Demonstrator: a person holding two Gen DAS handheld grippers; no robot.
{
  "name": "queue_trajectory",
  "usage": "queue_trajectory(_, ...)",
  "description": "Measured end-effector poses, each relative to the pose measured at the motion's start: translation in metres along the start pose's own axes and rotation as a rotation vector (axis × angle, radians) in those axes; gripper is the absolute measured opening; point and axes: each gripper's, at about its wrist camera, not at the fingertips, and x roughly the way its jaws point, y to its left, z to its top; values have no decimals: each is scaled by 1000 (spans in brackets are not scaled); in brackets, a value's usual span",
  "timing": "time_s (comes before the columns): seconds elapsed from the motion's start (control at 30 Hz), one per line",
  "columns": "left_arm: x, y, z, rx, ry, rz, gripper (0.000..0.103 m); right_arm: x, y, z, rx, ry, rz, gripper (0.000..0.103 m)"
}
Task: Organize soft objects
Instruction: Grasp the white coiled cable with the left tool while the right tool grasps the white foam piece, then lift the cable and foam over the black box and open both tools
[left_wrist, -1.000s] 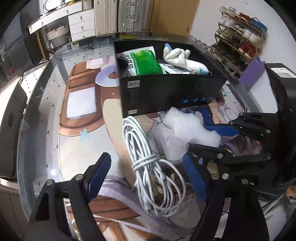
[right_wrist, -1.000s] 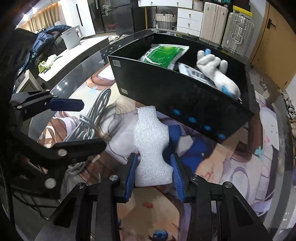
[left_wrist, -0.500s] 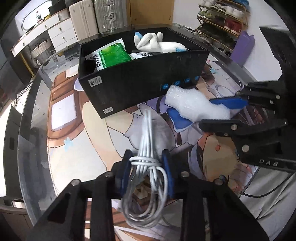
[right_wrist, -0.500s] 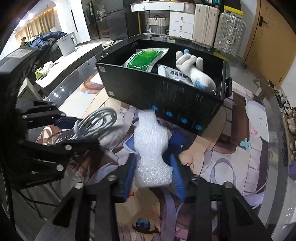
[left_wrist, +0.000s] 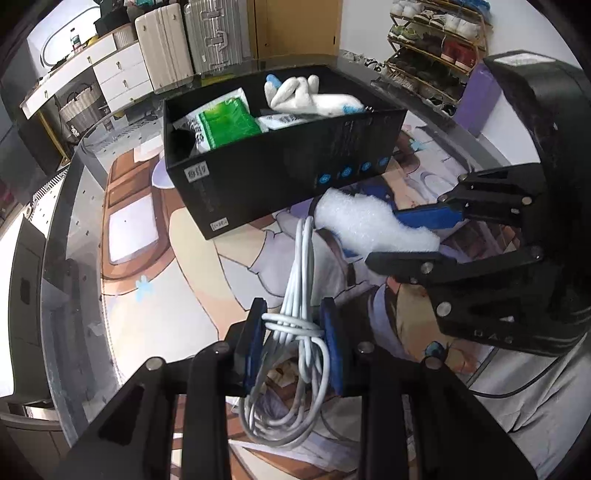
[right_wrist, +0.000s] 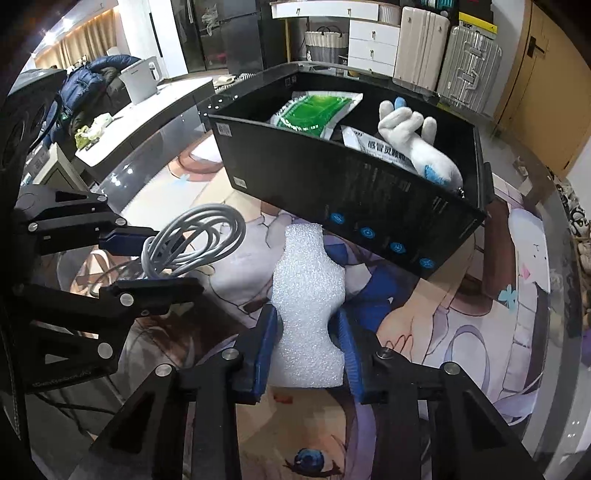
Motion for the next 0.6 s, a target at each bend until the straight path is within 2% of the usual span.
queue_trajectory(0.33, -24, 0, 6, -5, -78, -15, 27, -41, -6, -4, 40, -103, 43, 34)
queue_trajectory(0.47, -45, 3, 10, -15, -156, 5, 27, -66, -7, -3, 67, -173, 58, 34)
queue_trajectory(0.6, -67, 7, 12, -52, -235, -23, 27, -88, -4, 0, 76, -244, 44, 34)
